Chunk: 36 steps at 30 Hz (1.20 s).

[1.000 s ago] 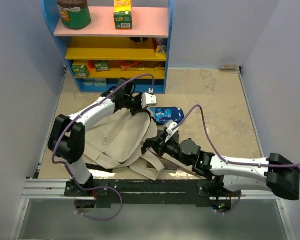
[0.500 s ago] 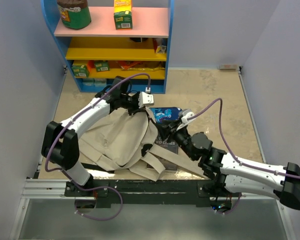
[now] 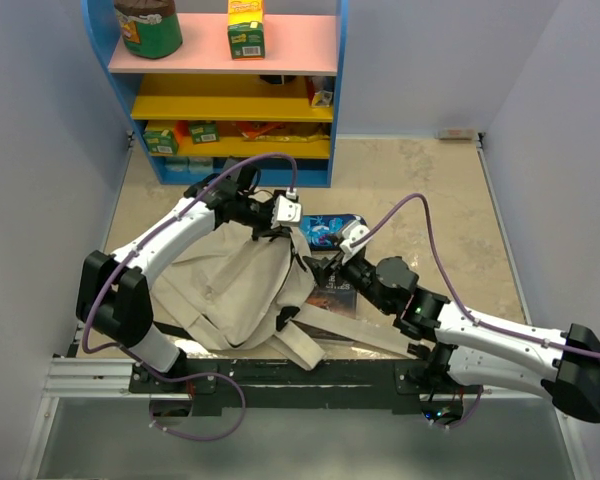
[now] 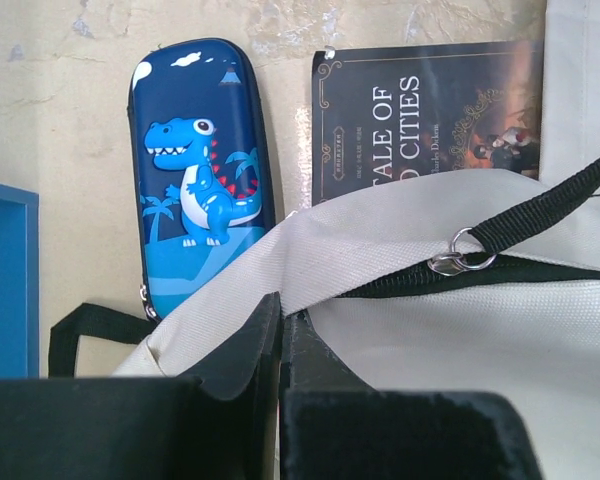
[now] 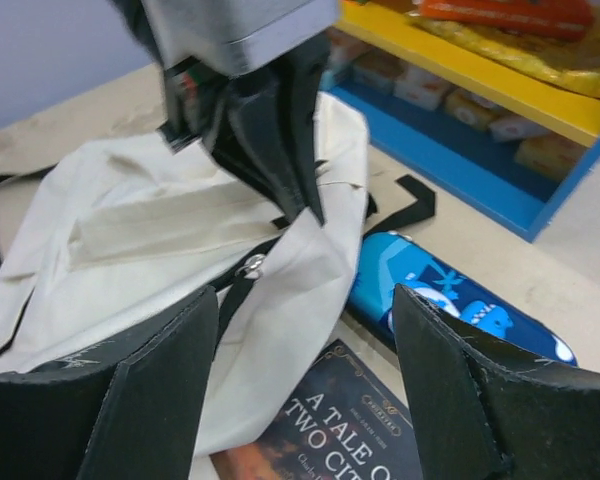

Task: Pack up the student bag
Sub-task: Unzip the student bag at the center of the board.

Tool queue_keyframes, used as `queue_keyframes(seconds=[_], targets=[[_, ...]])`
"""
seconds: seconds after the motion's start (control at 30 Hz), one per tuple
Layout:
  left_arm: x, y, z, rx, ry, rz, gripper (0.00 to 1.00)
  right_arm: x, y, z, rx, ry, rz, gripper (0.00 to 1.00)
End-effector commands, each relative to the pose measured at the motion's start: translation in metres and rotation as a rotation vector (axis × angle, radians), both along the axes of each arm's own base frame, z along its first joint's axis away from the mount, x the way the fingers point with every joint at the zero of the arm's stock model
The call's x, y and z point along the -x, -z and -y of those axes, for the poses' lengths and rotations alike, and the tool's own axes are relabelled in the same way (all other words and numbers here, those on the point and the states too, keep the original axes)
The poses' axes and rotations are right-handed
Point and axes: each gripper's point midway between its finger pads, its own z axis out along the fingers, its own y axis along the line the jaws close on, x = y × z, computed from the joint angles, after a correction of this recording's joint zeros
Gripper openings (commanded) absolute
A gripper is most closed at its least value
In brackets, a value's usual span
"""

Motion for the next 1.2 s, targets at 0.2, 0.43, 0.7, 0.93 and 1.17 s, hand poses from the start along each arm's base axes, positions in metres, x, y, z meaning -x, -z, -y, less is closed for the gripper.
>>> queue_keyframes(seconds=[0.2, 0.43, 0.7, 0.93, 1.17], targets=[[0.009, -0.02, 0.001, 0.039, 0.054, 0.052, 0.0, 0.024, 0.004, -0.041, 0.146, -0.278, -0.067, 0.9], [0.009, -0.019, 0.001, 0.044, 0.046, 0.055, 0.0, 0.007, 0.013, -0.041, 0.171, -0.212, -0.122, 0.88], [0.009, -0.022, 0.001, 0.054, 0.037, 0.073, 0.0, 0.001, 0.016, -0.043, 0.18, -0.191, -0.124, 0.49], [0.006, -0.024, 0.004, 0.065, 0.025, 0.071, 0.0, -0.002, 0.016, -0.038, 0.176, -0.161, -0.119, 0.0], [0.002, -0.026, 0.01, 0.076, 0.011, 0.068, 0.0, 0.004, 0.023, -0.039, 0.152, -0.171, -0.164, 0.01]])
